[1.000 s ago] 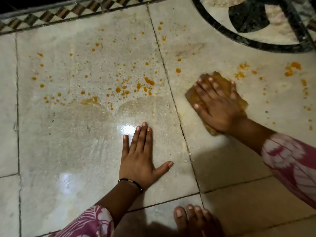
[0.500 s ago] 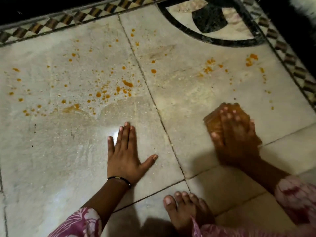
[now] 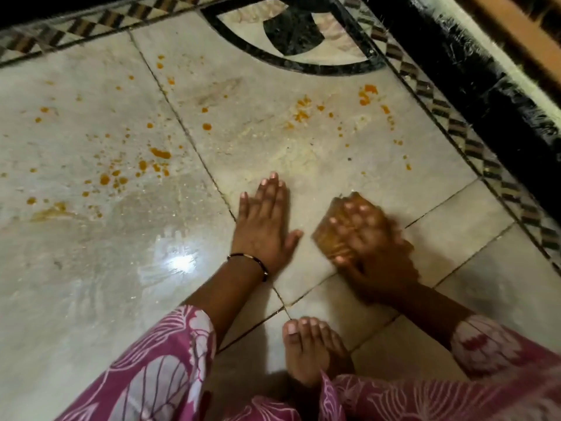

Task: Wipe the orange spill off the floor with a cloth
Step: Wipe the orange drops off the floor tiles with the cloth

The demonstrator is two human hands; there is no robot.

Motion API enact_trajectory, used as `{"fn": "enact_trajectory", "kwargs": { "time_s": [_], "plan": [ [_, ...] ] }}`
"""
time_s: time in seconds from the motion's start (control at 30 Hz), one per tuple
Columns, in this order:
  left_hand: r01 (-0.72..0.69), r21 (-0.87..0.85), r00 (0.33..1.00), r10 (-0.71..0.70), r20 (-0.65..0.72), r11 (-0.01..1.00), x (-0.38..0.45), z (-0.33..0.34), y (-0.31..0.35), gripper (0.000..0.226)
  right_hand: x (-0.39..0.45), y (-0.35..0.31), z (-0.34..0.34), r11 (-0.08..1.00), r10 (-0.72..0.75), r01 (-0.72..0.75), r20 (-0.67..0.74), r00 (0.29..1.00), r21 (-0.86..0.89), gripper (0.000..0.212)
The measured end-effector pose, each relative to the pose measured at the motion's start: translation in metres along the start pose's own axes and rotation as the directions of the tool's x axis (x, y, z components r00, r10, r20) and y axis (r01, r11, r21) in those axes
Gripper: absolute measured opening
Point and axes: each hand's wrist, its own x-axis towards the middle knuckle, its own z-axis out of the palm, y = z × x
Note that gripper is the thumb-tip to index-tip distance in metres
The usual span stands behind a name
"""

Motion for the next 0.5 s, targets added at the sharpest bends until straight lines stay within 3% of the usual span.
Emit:
{"fn": "enact_trajectory", "kwargs": {
  "time_s": [0.07,0.13,0.3,0.37,0.43,0.5],
  "plan": [
    [-0.008,0.054,1.0,0.008,0.005,0.999,0.005,0.004,-0.016,0.091,-0.006,0.033,-0.002,0.966,0.254,-0.255,0.021,0.967,0.036,0.065],
    [-0.018,0.053,1.0,0.018,-0.005,0.998,0.002,0.009,-0.022,0.094,0.012,0.063,-0.005,0.883,0.467,-0.467,0.006,0.884,0.045,0.066],
    [-0.012,0.053,1.0,0.012,-0.008,0.999,0.002,0.01,-0.018,0.09,0.115,0.073,-0.029,0.762,0.645,-0.644,-0.002,0.764,0.065,0.067],
    [-0.007,0.052,1.0,0.007,-0.004,0.999,0.002,0.009,-0.019,0.09,0.144,0.039,-0.032,0.832,0.554,-0.554,0.013,0.832,0.027,0.064],
    [0.002,0.039,1.0,-0.001,-0.009,0.999,0.001,0.009,-0.019,0.09,0.15,-0.01,-0.03,0.942,0.336,-0.336,-0.025,0.941,0.001,0.062],
    [0.006,0.026,1.0,-0.005,-0.025,1.0,0.002,0.01,-0.018,0.09,0.13,-0.044,-0.025,0.985,0.17,-0.171,-0.069,0.983,-0.005,0.06]
  ]
}}
